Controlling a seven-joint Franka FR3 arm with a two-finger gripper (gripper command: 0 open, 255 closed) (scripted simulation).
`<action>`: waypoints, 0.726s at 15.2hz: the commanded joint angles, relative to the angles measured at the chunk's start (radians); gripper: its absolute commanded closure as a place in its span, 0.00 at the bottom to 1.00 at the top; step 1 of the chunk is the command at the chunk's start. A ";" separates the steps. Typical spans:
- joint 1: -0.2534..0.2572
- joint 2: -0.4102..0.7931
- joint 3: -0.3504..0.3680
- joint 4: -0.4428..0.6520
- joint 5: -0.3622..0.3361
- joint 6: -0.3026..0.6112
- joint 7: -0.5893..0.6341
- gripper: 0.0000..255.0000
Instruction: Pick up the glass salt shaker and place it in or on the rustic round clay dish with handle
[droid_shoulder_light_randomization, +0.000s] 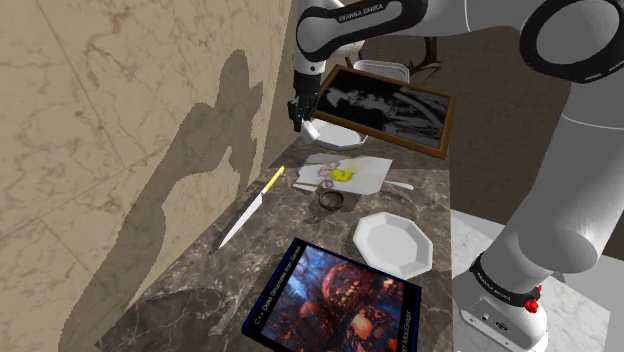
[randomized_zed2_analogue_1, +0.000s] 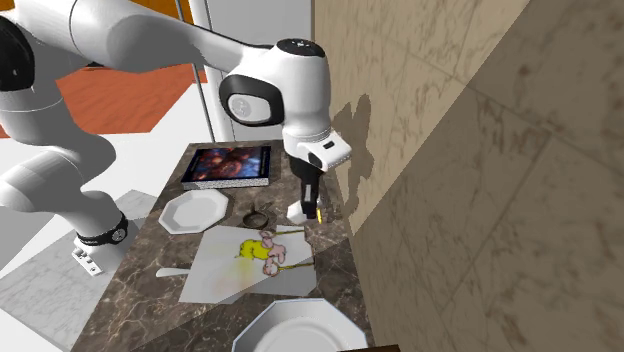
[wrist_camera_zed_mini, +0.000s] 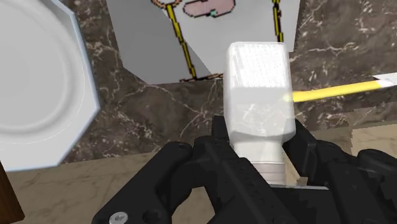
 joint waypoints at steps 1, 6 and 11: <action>0.011 -0.081 0.010 -0.107 0.006 0.029 0.019 1.00; 0.031 -0.264 0.031 -0.331 0.029 0.072 0.049 1.00; 0.058 -0.444 0.056 -0.521 0.059 0.087 0.083 1.00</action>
